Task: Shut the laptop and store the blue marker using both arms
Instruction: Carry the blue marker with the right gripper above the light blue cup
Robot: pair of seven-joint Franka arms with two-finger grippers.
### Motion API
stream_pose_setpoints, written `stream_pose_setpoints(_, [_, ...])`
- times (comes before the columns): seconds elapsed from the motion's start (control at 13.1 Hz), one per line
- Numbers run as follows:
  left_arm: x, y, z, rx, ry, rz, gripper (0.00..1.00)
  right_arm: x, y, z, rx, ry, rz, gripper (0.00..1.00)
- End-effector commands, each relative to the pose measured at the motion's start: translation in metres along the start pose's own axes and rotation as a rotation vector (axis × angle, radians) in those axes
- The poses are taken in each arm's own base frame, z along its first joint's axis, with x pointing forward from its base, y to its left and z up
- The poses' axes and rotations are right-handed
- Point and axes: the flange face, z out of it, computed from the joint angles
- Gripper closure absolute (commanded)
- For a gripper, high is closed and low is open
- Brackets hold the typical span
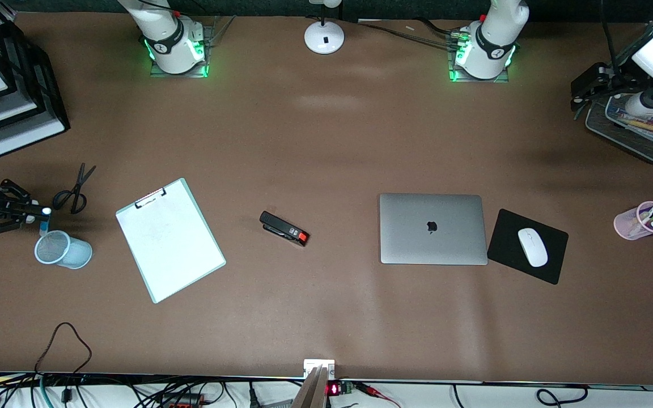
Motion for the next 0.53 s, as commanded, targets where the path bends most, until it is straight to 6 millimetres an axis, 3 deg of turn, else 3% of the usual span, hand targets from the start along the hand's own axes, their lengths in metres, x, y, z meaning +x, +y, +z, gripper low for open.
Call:
stream_pose_setpoints(0.0, [-0.02,-0.004,0.004,-0.016,0.024,0.012,0.0,-0.018,0.012,0.001,-0.04,0.033,-0.017,0.94])
stream_pose_setpoints(0.15, [-0.019,-0.001,0.007,-0.042,0.023,0.014,0.0,-0.027,0.01,0.004,-0.046,0.034,-0.008,0.93])
stream_pose_setpoints(0.46, [-0.016,-0.018,0.008,-0.045,0.042,-0.014,0.0,-0.049,0.004,0.008,-0.081,0.043,0.029,0.94])
